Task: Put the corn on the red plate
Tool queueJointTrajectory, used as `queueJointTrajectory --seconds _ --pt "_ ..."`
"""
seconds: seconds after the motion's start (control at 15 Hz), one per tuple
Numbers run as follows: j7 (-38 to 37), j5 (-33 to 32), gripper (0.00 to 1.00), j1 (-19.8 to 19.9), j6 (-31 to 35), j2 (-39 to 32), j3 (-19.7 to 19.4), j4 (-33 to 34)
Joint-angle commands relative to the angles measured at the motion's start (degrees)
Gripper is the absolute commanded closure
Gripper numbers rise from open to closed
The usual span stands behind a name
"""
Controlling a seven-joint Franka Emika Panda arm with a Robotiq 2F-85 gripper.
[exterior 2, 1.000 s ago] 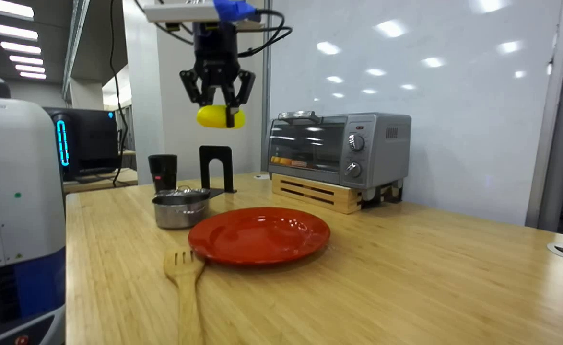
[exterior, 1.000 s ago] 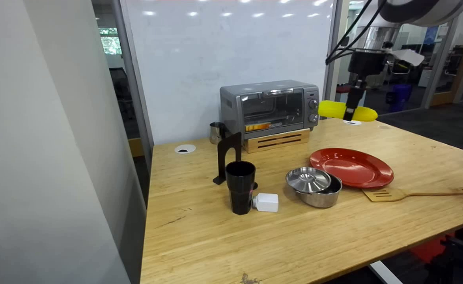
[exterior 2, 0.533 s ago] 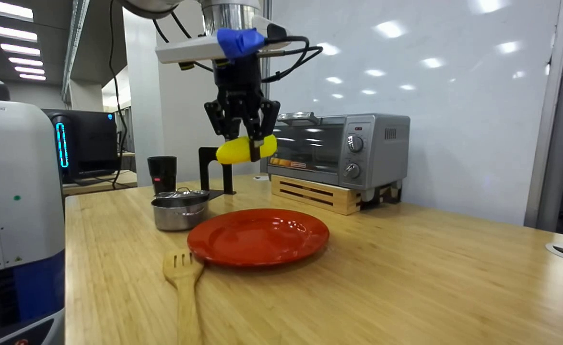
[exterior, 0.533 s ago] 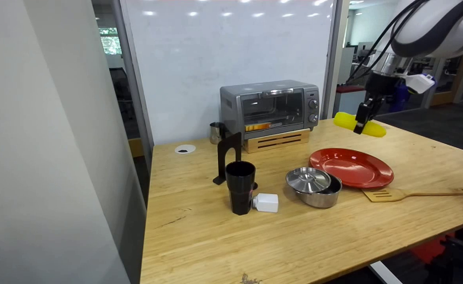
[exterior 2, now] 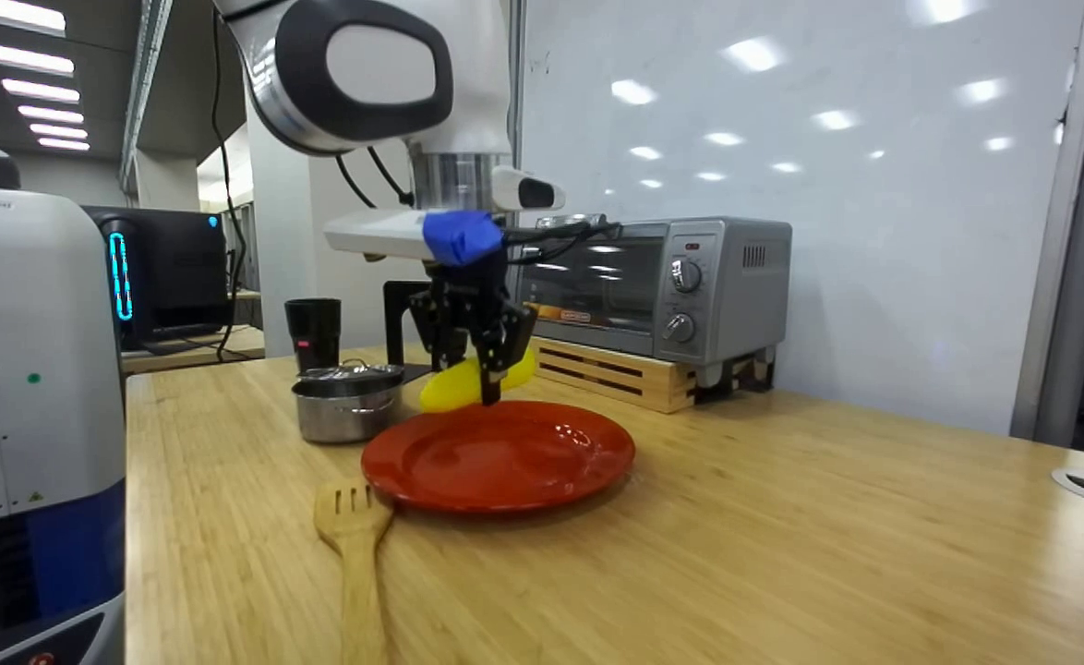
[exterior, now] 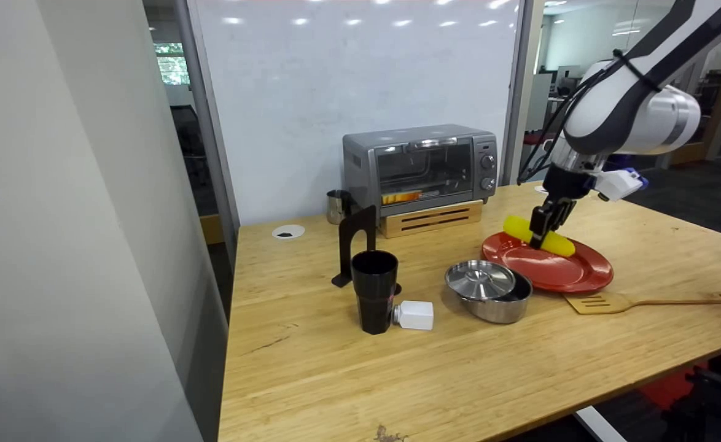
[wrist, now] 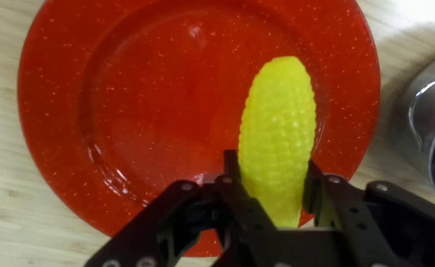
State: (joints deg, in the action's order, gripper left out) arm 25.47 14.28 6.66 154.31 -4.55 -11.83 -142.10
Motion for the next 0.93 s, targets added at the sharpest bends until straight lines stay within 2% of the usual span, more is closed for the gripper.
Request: queueJointTrajectory --seconds 0.0,0.27,0.73,0.8,0.87 --pt "2.4 4.2 0.85 2.3 0.0 -5.5 3.6 3.6" --pt "0.1 1.7 0.85 3.6 -0.7 -6.7 5.0 4.4" --pt "0.0 2.5 0.85 5.8 -2.0 -7.4 5.7 4.0" --pt "-0.1 2.3 0.35 5.9 -2.4 -7.4 5.7 4.0" --pt "-0.3 2.1 0.34 5.8 -3.0 -7.3 5.7 4.0"
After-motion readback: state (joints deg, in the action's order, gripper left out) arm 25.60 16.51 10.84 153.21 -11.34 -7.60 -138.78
